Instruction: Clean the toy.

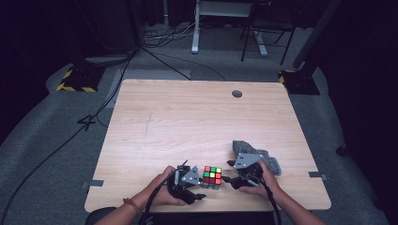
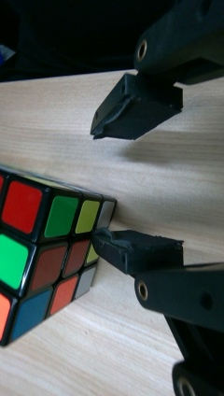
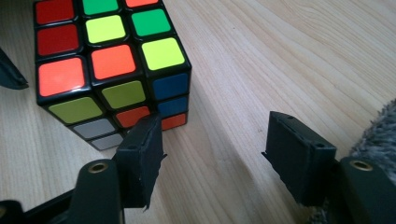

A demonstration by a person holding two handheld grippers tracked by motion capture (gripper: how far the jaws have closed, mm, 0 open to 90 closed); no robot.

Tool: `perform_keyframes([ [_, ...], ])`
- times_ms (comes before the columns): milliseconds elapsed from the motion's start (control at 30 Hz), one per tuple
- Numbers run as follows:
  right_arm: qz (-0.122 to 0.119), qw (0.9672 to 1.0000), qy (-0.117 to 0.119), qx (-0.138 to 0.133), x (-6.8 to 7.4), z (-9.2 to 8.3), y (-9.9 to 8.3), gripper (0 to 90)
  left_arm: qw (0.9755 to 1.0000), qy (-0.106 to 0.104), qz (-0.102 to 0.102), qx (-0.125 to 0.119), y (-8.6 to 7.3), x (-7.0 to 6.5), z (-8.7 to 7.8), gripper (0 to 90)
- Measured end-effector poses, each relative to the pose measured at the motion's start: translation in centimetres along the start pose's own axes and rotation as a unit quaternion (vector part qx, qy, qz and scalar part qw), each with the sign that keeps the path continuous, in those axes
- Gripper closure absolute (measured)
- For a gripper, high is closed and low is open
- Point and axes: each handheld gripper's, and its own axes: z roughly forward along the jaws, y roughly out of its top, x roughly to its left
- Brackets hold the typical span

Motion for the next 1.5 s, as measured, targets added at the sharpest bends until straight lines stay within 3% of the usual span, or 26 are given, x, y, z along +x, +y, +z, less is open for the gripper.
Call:
perform_keyframes([
  [233,-0.005,0.9999,0.009,-0.004,0.1,-0.1,0.0,36.8,0.9992,0.025,-0.027,-0.013,-0.3,1.3,-0.5,27.2],
  [400,-0.007,0.9998,0.020,-0.006,0.1,0.0,0.1,36.5,0.9990,0.030,-0.026,-0.020,0.0,2.6,-0.7,18.1],
  [500,-0.010,0.9997,0.022,-0.004,0.2,0.1,0.2,36.4,0.9994,0.021,-0.013,-0.024,0.8,3.1,-0.5,16.5],
  [833,-0.013,0.9996,0.024,0.000,0.2,0.4,0.2,36.1,0.9998,-0.008,0.005,-0.020,2.2,3.7,0.9,16.0],
  [933,-0.014,0.9996,0.024,0.001,0.2,0.4,0.3,36.0,0.9996,-0.018,0.010,-0.018,2.5,3.7,1.3,20.4],
  [1100,-0.018,0.9994,0.028,-0.005,0.2,0.2,0.3,35.7,0.9995,-0.017,0.024,-0.008,3.0,3.4,1.8,25.3],
  [1500,-0.022,0.9993,0.021,-0.022,0.0,-0.4,0.7,35.9,0.9997,-0.014,0.020,-0.006,3.1,3.6,1.9,27.3],
])
